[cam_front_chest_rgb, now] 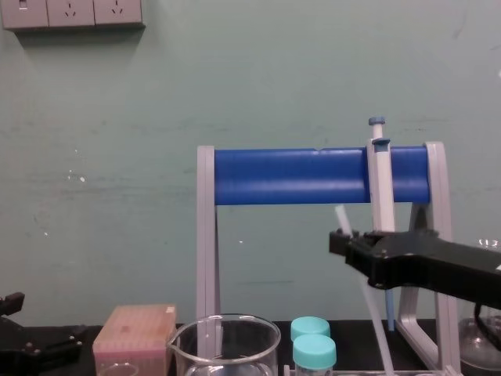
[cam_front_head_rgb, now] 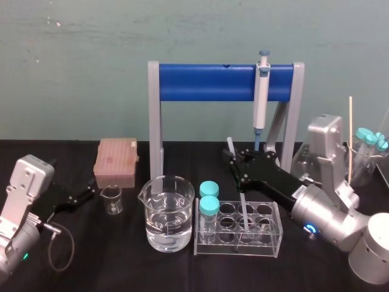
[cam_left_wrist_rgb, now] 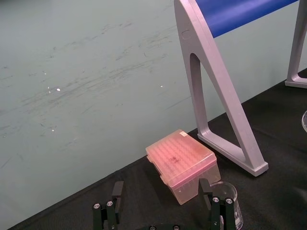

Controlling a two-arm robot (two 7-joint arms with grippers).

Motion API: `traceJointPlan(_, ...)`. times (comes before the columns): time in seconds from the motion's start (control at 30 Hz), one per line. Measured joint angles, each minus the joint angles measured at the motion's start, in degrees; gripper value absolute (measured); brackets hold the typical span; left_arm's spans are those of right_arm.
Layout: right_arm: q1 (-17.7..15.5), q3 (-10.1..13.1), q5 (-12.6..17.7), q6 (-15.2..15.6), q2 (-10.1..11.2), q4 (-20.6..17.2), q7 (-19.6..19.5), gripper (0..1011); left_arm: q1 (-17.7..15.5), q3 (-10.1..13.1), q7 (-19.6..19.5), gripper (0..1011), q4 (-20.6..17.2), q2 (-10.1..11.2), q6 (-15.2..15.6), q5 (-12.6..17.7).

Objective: Pick up the stirring rod with one hand, then place it down.

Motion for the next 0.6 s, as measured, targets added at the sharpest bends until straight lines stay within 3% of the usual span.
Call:
traceJointPlan(0.37,-5.3,4.2,1.4,-6.4,-0.3,-4.2,1.3,69,0.0,0.0,0.0,1000,0.0,0.0,0.0,0.0)
traceJointPlan(0.6,-4.8,6.6,1.8,-8.4,-0.8,-5.7,1.7,69,0.0,0.0,0.0,1000,0.0,0.0,0.0,0.0)
